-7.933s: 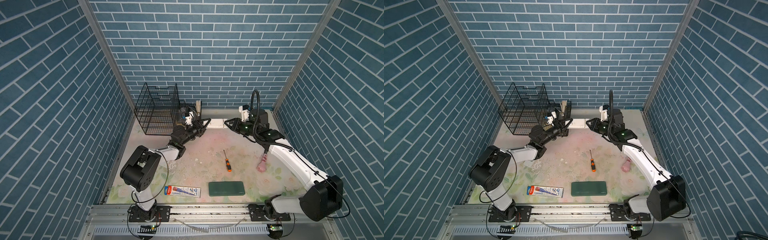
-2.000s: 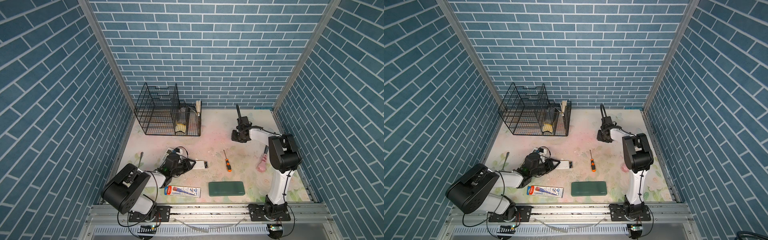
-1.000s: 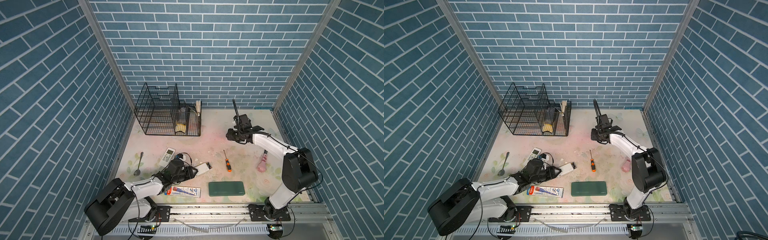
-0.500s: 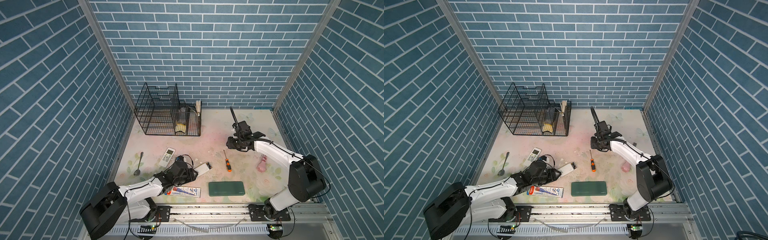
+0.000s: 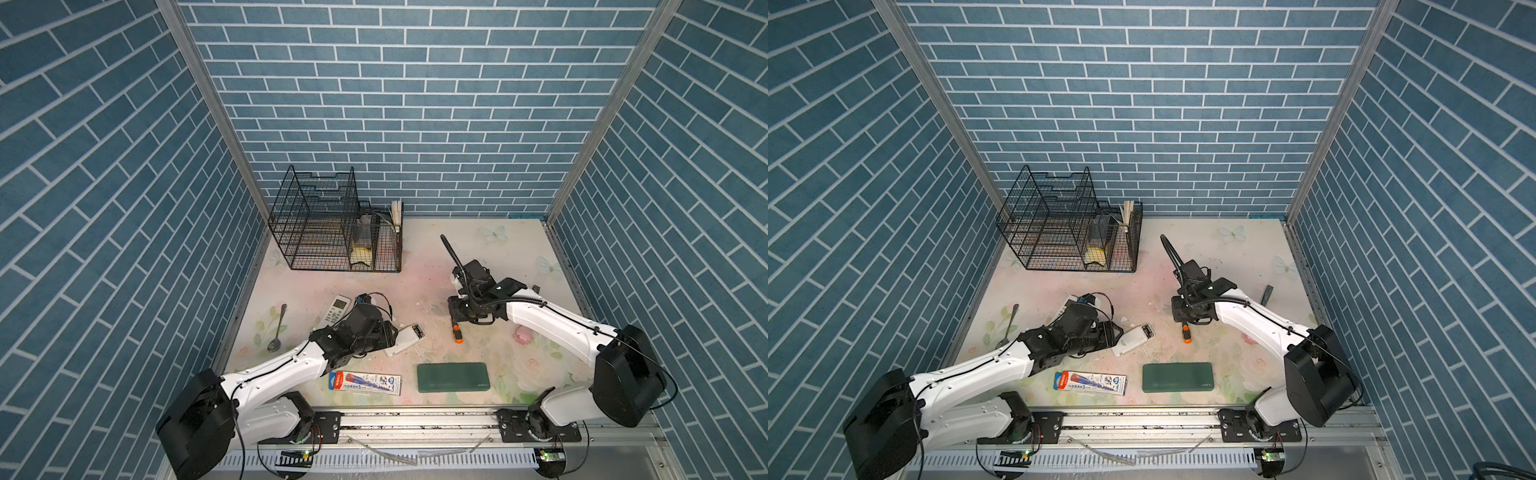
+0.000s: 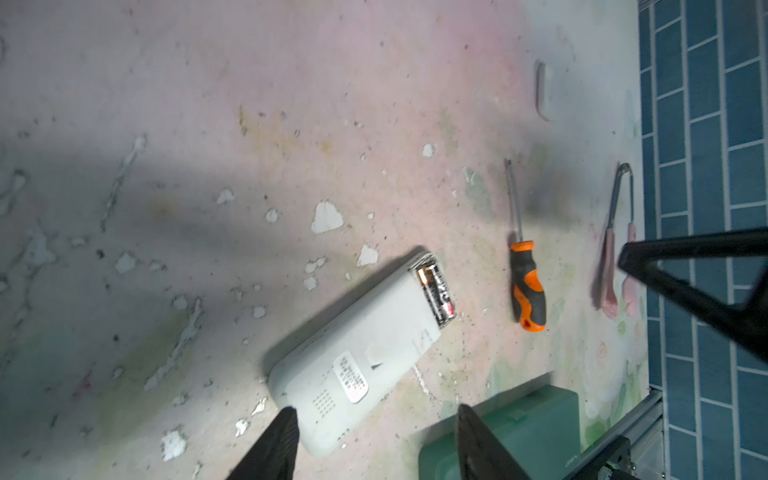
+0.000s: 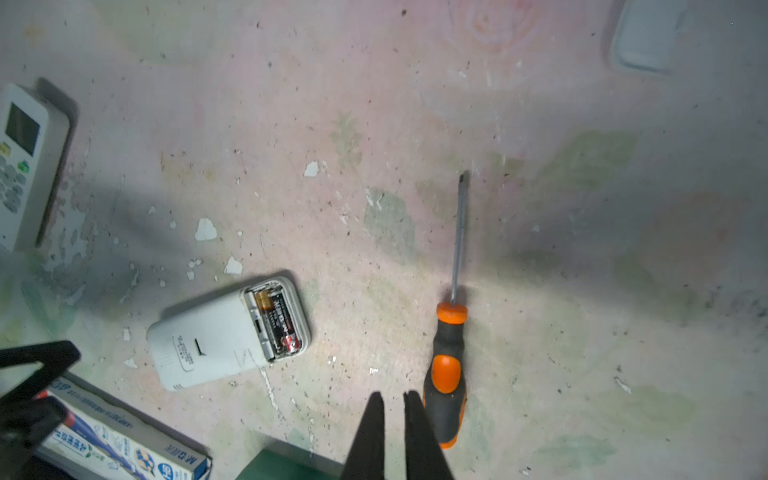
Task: Unload the batteries from the remote control
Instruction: 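Lower the right gripper onto the orange screwdriver handle and close it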
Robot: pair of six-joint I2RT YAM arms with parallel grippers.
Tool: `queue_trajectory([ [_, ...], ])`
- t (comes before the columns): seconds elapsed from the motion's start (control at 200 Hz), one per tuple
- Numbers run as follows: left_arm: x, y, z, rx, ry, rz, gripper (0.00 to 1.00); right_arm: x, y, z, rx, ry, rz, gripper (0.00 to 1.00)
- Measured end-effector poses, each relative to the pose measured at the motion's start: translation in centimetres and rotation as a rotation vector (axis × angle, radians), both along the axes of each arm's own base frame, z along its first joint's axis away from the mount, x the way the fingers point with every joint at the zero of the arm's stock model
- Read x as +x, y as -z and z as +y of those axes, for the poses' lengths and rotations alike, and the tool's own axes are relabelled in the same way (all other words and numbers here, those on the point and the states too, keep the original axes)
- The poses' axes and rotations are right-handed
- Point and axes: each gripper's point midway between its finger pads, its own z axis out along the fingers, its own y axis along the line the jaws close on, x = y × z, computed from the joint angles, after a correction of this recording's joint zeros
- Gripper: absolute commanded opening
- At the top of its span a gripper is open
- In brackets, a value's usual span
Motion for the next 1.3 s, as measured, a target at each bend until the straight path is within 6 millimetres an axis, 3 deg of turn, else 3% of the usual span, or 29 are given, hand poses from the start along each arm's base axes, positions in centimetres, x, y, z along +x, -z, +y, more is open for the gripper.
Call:
queue_trajectory([
  [0.26,1.9,-2.3,1.9,-0.042,-0.073,-0.055,0.62,-3.4,2.3,3.9,0.003,-0.091,0.082,0.00],
  [0.47,3.1,-4.9,4.2,-0.101,-0.153,-0.126,0.62,-5.2,4.6,5.5,-0.016,-0.117,0.151,0.00],
  [0.83,2.9,-6.7,6.1,-0.130,-0.198,-0.163,0.62,-5.3,7.3,6.4,-0.026,-0.102,0.202,0.00],
  [1.05,2.8,-6.2,6.9,-0.131,-0.218,-0.148,0.62,-5.4,8.4,6.8,-0.025,-0.096,0.228,0.00],
  [1.3,3.0,-5.9,7.3,-0.132,-0.230,-0.136,0.62,-5.1,8.4,7.7,-0.004,-0.104,0.233,0.00],
])
